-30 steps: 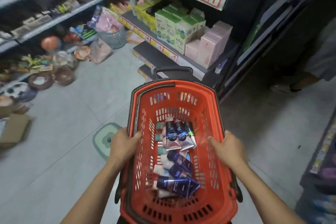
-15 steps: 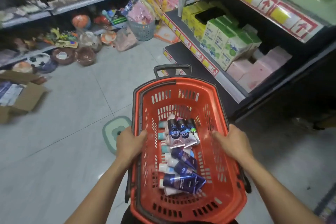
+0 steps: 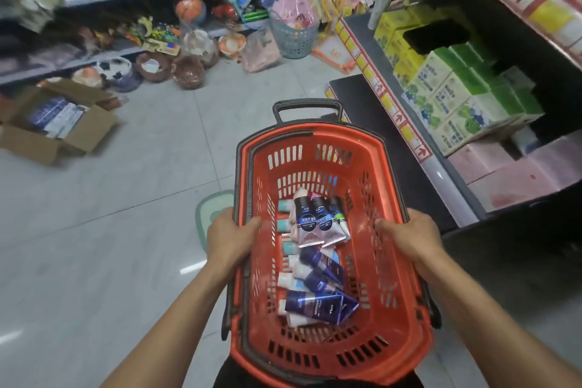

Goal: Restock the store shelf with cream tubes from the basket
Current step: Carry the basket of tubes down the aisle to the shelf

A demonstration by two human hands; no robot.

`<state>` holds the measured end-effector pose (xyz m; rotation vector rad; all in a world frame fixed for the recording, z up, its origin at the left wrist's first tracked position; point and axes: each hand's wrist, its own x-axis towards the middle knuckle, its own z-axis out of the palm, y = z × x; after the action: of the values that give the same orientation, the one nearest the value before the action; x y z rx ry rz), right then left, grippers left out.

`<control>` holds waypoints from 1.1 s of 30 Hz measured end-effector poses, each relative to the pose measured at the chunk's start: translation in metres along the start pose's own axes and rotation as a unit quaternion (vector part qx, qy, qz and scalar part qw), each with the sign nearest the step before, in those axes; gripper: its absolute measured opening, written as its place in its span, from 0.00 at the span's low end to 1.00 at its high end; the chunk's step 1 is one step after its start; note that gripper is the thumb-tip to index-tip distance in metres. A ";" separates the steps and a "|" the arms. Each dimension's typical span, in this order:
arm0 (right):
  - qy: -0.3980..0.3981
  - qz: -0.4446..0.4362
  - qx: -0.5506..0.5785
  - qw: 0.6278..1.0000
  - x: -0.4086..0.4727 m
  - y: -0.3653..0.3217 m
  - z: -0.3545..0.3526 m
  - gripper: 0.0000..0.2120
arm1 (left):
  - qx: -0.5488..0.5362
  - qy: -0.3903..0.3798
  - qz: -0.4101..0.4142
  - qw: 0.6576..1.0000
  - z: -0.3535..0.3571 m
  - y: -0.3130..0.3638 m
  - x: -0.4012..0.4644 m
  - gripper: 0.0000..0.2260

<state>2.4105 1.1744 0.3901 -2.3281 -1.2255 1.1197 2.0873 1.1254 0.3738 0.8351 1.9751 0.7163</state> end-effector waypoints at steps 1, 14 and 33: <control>-0.011 0.004 0.013 1.000 0.011 -0.002 -0.001 0.13 | -0.016 -0.001 -0.008 1.000 0.004 0.003 0.001 0.14; -0.158 0.096 0.095 0.978 0.141 -0.008 0.026 0.36 | -0.167 0.003 -0.144 0.975 0.077 -0.006 0.040 0.13; -0.075 0.200 0.100 0.972 0.361 0.115 0.279 0.17 | -0.300 -0.174 -0.239 0.907 0.207 -0.193 0.275 0.20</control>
<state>2.3919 1.3634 -0.0407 -2.4283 -0.6549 1.4949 2.0982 1.2542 0.0012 0.0810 1.4209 0.7523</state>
